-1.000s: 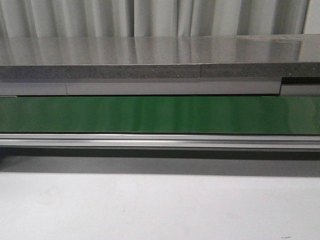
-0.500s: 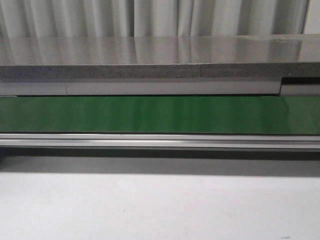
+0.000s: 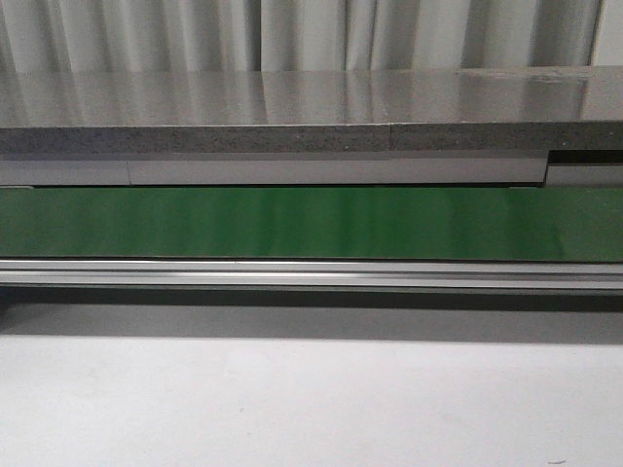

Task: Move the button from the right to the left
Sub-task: 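Lower the right gripper and close it around the yellow-capped button, then lift the button with the right gripper and lower it onto the belt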

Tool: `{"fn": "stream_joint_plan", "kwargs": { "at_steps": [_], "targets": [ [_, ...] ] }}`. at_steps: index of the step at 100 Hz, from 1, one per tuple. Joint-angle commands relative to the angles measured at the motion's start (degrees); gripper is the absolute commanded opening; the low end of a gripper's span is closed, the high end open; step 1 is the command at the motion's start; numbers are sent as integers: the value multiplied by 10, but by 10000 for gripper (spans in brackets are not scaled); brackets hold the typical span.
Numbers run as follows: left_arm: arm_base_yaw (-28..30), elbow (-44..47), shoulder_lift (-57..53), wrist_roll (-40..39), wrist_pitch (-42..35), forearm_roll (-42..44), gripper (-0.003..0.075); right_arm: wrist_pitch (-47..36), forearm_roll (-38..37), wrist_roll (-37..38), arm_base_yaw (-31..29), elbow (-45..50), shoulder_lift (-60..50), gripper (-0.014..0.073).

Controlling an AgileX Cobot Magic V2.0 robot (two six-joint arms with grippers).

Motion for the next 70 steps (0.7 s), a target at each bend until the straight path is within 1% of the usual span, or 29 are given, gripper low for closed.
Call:
{"fn": "stream_joint_plan", "kwargs": {
  "at_steps": [1,15,35,52,70],
  "targets": [
    [-2,26,-18,-6,-43,0,-20,-37,14,-16,-2,-33,10,634],
    [-2,26,-18,-6,-43,0,-20,-48,33,-16,-2,-68,65,634],
    [-2,26,-18,-6,-43,0,-20,-41,44,-16,-2,-112,134,634],
    [-2,26,-18,-6,-43,0,-20,-40,56,-16,-2,-131,167,634],
    [-2,26,-18,-6,-43,0,-20,-43,72,-18,-2,-131,184,633]
  ]
}}
